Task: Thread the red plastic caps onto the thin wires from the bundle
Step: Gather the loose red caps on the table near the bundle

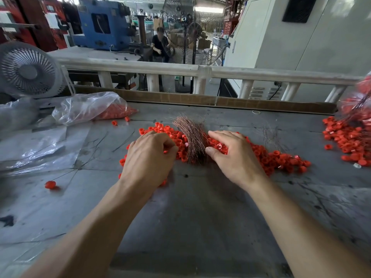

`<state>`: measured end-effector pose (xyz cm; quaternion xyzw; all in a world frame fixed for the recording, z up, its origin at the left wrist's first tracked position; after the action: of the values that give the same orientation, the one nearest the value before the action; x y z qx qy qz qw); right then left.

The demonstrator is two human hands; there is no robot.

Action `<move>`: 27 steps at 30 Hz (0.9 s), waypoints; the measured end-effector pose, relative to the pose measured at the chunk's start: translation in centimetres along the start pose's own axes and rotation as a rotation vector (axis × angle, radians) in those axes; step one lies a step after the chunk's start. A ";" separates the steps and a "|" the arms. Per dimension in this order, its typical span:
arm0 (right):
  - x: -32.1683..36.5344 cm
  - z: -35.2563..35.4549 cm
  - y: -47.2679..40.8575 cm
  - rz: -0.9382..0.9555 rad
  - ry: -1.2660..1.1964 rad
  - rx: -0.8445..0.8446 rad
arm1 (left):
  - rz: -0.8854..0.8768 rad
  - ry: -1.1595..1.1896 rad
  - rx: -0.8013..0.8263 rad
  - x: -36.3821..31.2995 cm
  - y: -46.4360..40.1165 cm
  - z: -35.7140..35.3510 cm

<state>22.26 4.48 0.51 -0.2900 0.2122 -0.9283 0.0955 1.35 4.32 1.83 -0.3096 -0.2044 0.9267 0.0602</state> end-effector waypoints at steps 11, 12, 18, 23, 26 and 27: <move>2.9 3.4 1.6 0.106 -0.403 -0.218 | -0.065 0.361 0.092 -1.5 0.2 -0.5; 3.5 3.4 1.8 0.134 -0.428 -0.215 | -0.063 0.428 0.121 -1.8 0.3 -0.7; 6.1 2.6 2.7 0.249 -0.483 -0.133 | -0.091 0.695 0.265 -3.1 1.1 -1.7; 5.8 2.6 2.6 0.233 -0.527 -0.145 | 0.030 0.895 0.268 -2.3 0.7 -2.0; 4.9 2.0 2.3 0.125 -0.529 -0.135 | 0.075 0.978 0.265 -2.1 0.6 -2.1; 4.6 1.6 2.2 0.094 -0.537 -0.111 | 0.089 1.003 0.265 -2.1 0.6 -2.2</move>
<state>19.56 0.57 3.01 -0.5204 0.2432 -0.7996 0.1754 4.38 3.98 1.11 -0.7137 -0.0180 0.6839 0.1499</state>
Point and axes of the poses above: each hand's wrist, its own y-axis away from the middle knuckle, its own z-axis out of the back of the hand, x = y × z, the point moved 7 cm from there along -y, towards the middle knuckle, and after that the axes turned 3 degrees about z, right-handed, at the moved point
